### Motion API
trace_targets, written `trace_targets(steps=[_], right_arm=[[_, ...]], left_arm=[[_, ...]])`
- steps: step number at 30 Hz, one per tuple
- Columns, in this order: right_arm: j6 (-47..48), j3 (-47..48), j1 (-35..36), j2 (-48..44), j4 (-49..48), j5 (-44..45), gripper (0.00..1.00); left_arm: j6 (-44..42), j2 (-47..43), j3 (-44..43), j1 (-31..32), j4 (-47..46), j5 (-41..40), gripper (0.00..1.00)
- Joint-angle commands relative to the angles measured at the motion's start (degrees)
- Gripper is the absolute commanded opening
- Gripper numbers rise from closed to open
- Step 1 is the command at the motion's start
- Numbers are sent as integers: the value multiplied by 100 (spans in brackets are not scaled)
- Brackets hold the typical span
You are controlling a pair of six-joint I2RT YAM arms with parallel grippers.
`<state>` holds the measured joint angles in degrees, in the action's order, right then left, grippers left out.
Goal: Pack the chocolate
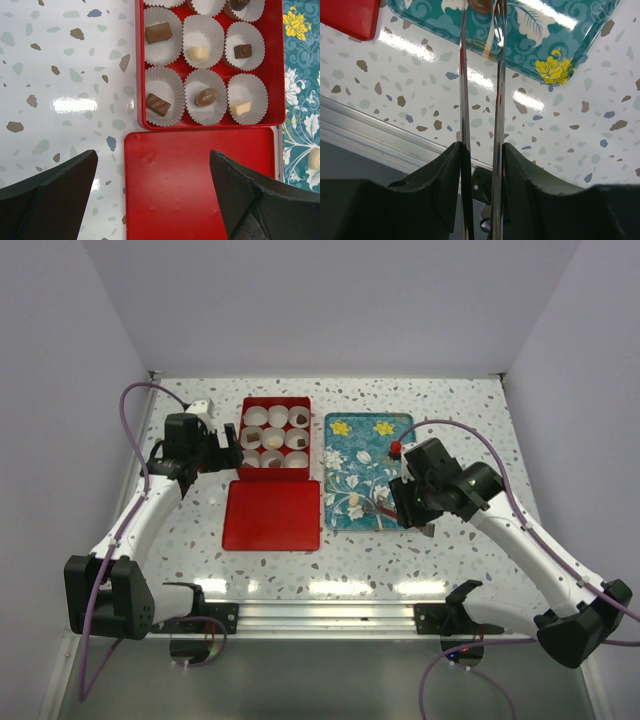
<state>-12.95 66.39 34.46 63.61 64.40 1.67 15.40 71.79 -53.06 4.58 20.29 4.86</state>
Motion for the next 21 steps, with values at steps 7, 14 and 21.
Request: trace_targets(steps=[7, 14, 21], right_arm=[[267, -38, 52, 213, -323, -150, 42], [293, -56, 140, 371, -376, -150, 42], [276, -38, 219, 450, -305, -79, 42]], left_arm=[[-63, -104, -187, 17, -148, -3, 100], [-63, -121, -170, 17, -131, -20, 100], [-72, -148, -108, 17, -140, -29, 100]])
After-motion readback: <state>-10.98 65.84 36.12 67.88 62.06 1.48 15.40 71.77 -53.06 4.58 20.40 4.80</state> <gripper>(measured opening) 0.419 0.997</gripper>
